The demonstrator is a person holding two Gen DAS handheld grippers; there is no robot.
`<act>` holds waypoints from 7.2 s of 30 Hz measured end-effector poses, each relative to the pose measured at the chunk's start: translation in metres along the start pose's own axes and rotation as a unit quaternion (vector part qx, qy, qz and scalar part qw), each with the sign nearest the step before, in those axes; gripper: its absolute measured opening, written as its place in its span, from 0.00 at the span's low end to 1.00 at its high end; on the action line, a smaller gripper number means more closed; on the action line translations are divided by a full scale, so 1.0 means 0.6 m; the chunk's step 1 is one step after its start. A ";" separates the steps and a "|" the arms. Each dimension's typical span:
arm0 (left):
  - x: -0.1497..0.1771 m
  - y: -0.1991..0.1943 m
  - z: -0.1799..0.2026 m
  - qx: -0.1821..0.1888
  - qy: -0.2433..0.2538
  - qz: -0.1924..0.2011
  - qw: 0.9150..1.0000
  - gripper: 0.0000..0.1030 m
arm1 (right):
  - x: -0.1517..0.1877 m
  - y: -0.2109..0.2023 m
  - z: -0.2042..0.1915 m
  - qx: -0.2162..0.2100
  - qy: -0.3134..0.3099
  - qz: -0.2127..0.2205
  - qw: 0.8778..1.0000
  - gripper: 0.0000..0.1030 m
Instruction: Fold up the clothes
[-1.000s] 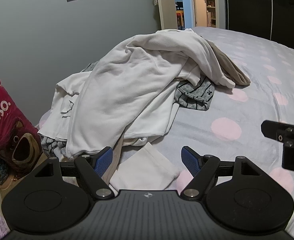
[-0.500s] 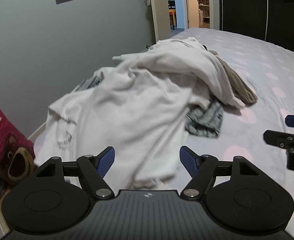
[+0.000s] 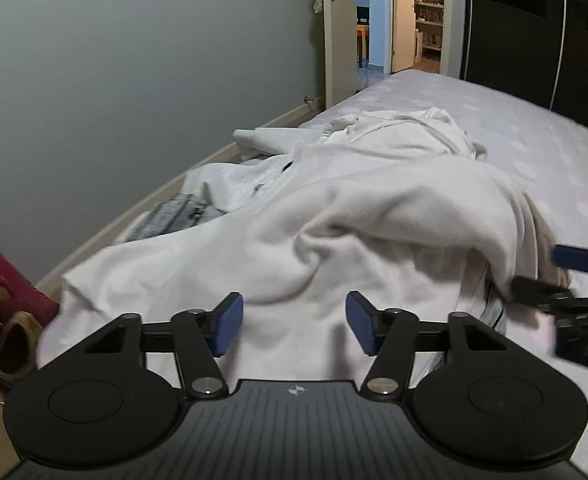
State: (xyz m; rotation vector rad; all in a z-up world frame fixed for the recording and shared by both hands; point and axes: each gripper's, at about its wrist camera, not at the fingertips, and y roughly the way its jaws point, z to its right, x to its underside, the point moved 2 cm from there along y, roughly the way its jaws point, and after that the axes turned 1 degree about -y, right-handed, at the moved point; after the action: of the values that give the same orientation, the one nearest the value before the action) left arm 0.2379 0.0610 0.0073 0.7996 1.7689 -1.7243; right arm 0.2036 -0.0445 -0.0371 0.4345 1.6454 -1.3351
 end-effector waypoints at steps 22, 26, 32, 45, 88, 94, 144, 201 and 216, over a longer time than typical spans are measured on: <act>0.030 -0.126 0.049 0.083 0.008 -0.003 0.996 0.00 | 0.047 -0.168 -0.004 -0.005 0.016 0.027 0.999 0.04; 0.077 -0.174 0.087 0.129 0.057 -0.027 0.990 0.00 | 0.107 -0.241 0.016 0.017 0.021 0.002 1.000 0.03; 0.173 -0.211 0.135 0.204 0.111 -0.089 0.968 0.00 | 0.225 -0.310 0.075 0.056 0.078 -0.077 0.992 0.04; 0.202 -0.181 0.163 0.204 0.154 -0.085 0.963 0.48 | 0.272 -0.316 0.102 0.042 0.141 -0.104 0.984 0.29; -0.210 -0.347 0.014 0.005 0.003 0.165 0.986 0.06 | 0.000 -0.424 0.245 0.259 0.090 0.112 0.955 0.05; -0.270 -0.333 -0.072 -0.125 -0.025 0.193 0.973 0.06 | 0.012 -0.458 0.328 0.333 0.106 0.077 0.934 0.05; 0.214 -0.150 0.690 0.300 0.288 -0.081 0.906 0.07 | 0.523 -0.503 0.261 0.262 0.239 -0.159 0.921 0.60; 0.382 -0.220 0.448 0.276 0.246 -0.226 0.901 0.03 | 0.427 -0.403 0.105 0.106 0.275 -0.105 0.950 0.02; 0.436 -0.327 0.419 0.334 0.332 -0.260 0.843 0.02 | 0.512 -0.535 0.149 0.231 0.247 -0.219 0.915 0.01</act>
State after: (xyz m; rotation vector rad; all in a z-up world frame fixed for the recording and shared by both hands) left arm -0.0905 -0.1797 -0.0604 1.4448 1.9146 -2.7644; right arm -0.1504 -0.3194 -0.1058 0.7625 1.8982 -2.1038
